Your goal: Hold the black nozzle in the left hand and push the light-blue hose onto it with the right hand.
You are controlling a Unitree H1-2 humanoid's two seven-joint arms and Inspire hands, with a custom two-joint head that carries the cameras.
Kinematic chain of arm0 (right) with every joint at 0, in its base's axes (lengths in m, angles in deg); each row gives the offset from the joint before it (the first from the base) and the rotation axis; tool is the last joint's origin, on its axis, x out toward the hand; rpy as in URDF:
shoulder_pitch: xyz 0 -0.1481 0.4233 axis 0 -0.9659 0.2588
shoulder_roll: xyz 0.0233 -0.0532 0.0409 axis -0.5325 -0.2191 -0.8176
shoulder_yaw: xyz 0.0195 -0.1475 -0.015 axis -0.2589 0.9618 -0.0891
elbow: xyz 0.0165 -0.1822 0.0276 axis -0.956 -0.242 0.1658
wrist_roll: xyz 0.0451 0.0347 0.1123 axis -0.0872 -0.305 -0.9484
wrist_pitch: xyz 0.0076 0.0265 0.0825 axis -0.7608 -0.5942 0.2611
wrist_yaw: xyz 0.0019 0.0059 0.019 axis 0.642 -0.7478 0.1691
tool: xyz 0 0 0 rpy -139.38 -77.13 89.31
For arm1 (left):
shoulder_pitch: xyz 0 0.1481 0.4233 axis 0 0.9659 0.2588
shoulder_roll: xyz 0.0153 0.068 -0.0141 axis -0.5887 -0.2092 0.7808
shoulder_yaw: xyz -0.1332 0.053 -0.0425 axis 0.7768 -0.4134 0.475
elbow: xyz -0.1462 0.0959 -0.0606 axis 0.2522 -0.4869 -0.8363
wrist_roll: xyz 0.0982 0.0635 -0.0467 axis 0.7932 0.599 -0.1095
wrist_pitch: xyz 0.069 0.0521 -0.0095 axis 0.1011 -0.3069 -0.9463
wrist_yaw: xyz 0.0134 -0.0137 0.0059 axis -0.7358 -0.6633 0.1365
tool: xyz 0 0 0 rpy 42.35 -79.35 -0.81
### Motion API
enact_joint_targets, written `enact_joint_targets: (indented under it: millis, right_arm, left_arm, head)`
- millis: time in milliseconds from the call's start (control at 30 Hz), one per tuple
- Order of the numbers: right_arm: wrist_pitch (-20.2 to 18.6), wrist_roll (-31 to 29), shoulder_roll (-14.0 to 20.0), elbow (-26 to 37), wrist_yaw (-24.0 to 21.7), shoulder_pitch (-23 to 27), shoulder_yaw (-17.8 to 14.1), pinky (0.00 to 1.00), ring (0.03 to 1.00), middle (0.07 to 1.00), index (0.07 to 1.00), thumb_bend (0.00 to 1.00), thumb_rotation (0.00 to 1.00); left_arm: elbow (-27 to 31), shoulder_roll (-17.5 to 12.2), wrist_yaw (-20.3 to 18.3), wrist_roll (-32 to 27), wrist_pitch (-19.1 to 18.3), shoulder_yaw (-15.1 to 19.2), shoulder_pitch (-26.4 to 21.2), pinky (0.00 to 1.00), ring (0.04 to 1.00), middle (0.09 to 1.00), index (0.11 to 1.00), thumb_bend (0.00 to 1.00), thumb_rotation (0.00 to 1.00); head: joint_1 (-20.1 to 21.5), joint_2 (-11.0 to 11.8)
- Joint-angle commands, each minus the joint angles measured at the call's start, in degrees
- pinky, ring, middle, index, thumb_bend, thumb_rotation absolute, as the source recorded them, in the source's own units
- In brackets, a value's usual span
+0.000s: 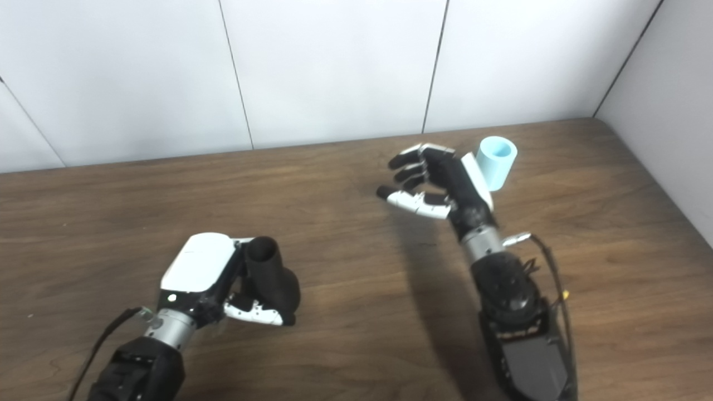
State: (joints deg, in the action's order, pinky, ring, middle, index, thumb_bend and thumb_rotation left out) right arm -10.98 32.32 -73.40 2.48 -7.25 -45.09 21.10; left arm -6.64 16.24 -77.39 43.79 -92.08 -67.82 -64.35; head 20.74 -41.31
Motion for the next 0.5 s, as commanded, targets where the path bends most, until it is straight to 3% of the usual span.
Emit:
enact_joint_targets:
  millis: [0, 200, 467]
  right_arm:
    - [0.56, 1.09, 2.11, 1.74, 0.63, 3.60, -1.40, 0.56, 0.582, 0.609, 0.753, 0.64, 0.18]
    - [-3.57, 7.10, 8.96, 5.53, -0.95, 8.81, -2.19, 0.58, 0.626, 0.649, 0.731, 0.67, 0.07]
    - [-4.42, 27.55, 23.36, 2.68, -5.79, 14.01, 4.21, 0.58, 0.665, 0.689, 0.700, 0.86, 0.04]
  left_arm:
    - [-0.23, -0.85, 0.29, -0.64, 1.07, 0.59, -0.13, 0.45, 0.501, 0.483, 0.479, 0.50, 0.00]
    - [-1.14, -0.87, 1.24, -1.77, 1.93, 1.59, -0.14, 0.42, 0.472, 0.470, 0.488, 0.51, 0.00]
    - [-1.74, -1.52, 1.93, -2.89, 3.63, 2.20, -0.23, 0.40, 0.469, 0.452, 0.495, 0.51, 0.00]
  head:
    - [1.10, 0.22]
    - [4.48, 1.26]
    - [7.77, 1.75]
